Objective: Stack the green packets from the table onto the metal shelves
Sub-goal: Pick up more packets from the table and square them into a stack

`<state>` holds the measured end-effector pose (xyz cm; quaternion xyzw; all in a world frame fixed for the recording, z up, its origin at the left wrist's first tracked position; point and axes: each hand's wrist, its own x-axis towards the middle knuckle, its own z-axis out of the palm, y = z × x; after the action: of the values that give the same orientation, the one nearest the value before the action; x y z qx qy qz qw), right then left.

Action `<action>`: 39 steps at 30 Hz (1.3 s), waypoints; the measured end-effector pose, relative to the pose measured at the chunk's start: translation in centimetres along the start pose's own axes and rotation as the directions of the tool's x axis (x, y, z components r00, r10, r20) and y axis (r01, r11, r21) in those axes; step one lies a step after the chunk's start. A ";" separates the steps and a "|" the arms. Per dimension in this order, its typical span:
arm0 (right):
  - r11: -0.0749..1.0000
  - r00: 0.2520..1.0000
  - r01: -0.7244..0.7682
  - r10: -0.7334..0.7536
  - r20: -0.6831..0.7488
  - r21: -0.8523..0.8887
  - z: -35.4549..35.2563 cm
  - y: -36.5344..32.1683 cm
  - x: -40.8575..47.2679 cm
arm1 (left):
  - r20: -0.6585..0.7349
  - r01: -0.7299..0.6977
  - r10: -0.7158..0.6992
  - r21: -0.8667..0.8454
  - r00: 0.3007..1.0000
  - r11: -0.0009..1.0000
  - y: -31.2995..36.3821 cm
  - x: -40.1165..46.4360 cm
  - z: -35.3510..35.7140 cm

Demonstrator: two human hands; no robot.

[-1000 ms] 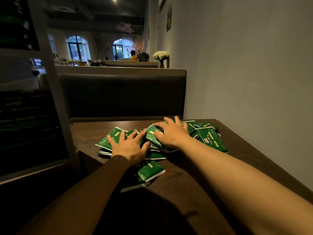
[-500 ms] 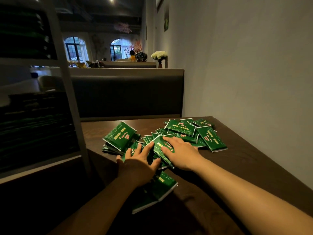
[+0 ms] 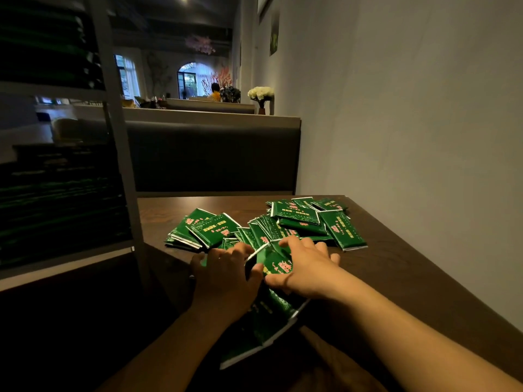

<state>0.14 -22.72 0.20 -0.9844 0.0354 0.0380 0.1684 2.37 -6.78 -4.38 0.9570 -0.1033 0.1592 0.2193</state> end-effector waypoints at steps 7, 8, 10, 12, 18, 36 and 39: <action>0.931 0.992 0.032 -0.074 0.102 0.363 -1.2 -0.8 1.2 | -0.049 -0.016 -0.001 -0.343 0.999 0.939 -0.6 -0.4 -0.3; 0.896 0.992 0.066 -0.105 0.066 0.439 -1.1 -0.8 1.3 | -0.083 -0.010 -0.028 -0.420 0.996 0.908 -0.6 -0.4 -0.3; 0.781 0.991 0.129 -0.127 -0.047 0.611 -0.8 -0.8 1.3 | -0.135 0.017 -0.120 -0.593 0.984 0.805 -0.5 -0.2 -0.7; 0.617 0.984 0.178 -0.101 -0.148 0.767 -0.3 -1.0 1.2 | -0.105 0.057 -0.202 -0.746 0.974 0.663 -0.1 -0.1 -1.3; 0.524 0.924 0.376 -0.156 -0.348 0.764 1.4 -1.3 0.9 | 0.176 0.201 -0.097 -0.828 0.980 0.524 1.4 -1.1 -2.6; 0.565 0.881 0.464 -0.209 -0.425 0.683 1.9 -0.2 0.1 | 0.125 0.175 -0.159 -0.918 0.979 0.356 1.4 -1.6 -2.9; 0.466 0.903 0.425 -0.283 -0.325 0.776 1.6 -0.6 -0.3 | 0.150 0.197 -0.161 -0.923 0.975 0.330 1.5 -1.7 -3.0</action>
<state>-0.22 -21.64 -1.05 -0.7699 -0.1434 -0.0934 0.6148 -0.35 -6.54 -1.85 0.6693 -0.0734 0.0319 0.7387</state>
